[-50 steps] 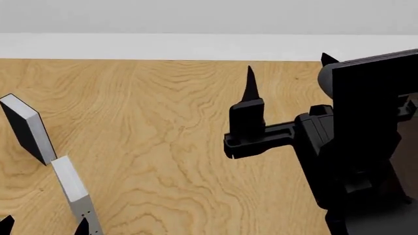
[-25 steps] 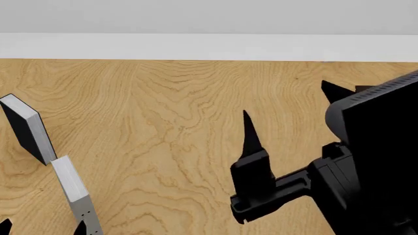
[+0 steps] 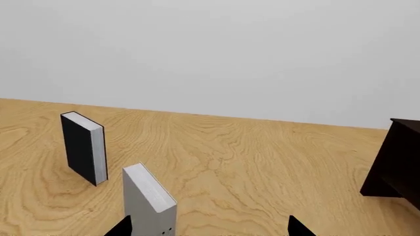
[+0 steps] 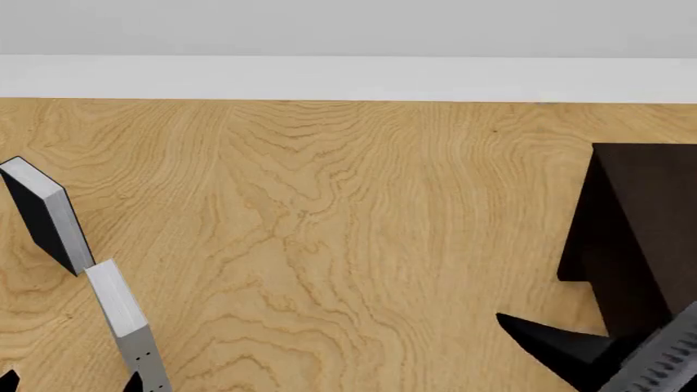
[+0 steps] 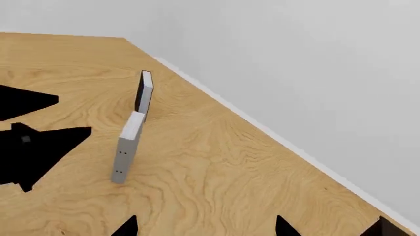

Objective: Pick up the book on the right and place it on the cabinet shelf.

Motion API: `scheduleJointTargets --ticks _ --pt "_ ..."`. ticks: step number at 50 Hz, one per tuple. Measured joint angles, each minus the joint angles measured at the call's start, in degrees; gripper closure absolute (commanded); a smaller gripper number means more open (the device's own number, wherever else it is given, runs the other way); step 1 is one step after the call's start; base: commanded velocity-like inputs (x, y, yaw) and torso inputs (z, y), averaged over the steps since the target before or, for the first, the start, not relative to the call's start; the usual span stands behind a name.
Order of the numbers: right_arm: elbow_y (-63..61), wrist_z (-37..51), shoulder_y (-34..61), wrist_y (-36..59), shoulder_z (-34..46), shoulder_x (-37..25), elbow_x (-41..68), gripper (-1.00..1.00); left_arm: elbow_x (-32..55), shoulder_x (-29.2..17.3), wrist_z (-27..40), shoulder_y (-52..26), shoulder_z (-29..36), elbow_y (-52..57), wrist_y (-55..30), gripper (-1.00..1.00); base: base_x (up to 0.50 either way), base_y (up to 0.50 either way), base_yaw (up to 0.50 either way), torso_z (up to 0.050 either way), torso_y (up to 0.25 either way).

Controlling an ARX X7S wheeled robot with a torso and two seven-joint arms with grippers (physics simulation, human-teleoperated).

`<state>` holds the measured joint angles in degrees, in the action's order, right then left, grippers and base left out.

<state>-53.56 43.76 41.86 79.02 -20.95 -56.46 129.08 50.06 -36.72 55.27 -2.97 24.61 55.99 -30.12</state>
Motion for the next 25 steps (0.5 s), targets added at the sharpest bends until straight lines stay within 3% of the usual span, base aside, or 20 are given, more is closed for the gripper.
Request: scheduleJointTargets --ticks 15,25 --pt "-4.0 1.7 -9.2 4.5 -10.2 -3.4 14.1 -1.00 0.2 -0.2 0.1 -0.2 0.5 -0.4 0.4 -1.00 0.00 0.00 0.00 0.000 0.000" --pt "-4.6 -0.3 -12.6 8.2 -10.5 -2.0 11.9 -1.00 0.2 -0.3 0.0 -0.3 0.7 -0.6 0.7 -1.00 0.00 0.00 0.00 0.000 0.000"
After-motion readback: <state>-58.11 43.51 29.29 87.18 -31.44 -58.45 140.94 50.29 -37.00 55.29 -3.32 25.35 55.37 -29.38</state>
